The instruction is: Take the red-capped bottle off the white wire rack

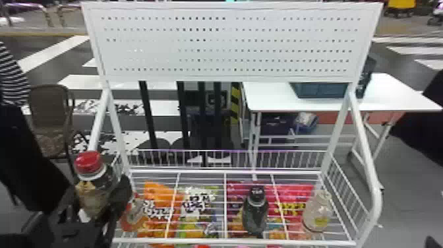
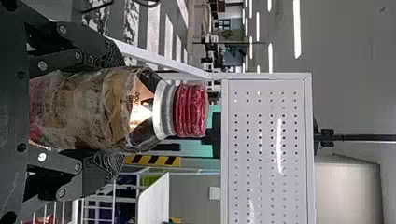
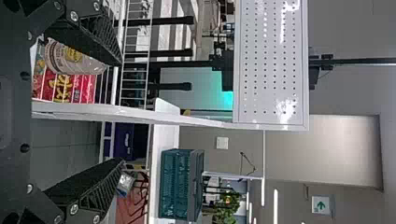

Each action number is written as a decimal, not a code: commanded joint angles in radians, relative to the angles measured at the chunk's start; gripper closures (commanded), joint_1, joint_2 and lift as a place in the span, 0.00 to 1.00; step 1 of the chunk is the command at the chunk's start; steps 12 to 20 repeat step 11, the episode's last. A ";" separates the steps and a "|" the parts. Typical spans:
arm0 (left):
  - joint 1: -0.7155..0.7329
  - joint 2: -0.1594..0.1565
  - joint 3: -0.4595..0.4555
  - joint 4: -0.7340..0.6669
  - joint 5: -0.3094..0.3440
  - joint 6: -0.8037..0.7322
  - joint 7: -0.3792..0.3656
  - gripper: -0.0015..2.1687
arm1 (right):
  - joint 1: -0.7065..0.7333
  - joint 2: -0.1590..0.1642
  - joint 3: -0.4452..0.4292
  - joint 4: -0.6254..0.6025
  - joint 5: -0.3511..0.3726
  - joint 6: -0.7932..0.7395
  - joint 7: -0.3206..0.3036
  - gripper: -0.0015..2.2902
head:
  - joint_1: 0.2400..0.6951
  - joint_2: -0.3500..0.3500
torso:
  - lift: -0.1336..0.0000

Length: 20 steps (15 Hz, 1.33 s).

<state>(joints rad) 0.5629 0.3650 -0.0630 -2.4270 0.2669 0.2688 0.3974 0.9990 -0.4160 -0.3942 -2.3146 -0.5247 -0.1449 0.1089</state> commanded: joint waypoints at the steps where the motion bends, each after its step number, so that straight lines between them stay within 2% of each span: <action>1: -0.001 -0.001 0.000 0.003 -0.002 0.007 0.000 0.96 | -0.002 0.000 0.000 0.003 0.000 0.000 0.000 0.07 | 0.57 0.50 | 1.00; 11: -0.018 -0.011 -0.051 0.032 -0.026 0.010 0.006 0.96 | -0.011 -0.001 0.003 0.018 -0.001 0.000 0.002 0.07 | 0.57 0.50 | 1.00; 20: -0.018 -0.011 -0.051 0.032 -0.026 0.010 0.006 0.96 | -0.011 -0.001 0.003 0.018 -0.001 0.000 0.002 0.07 | 0.57 0.50 | 1.00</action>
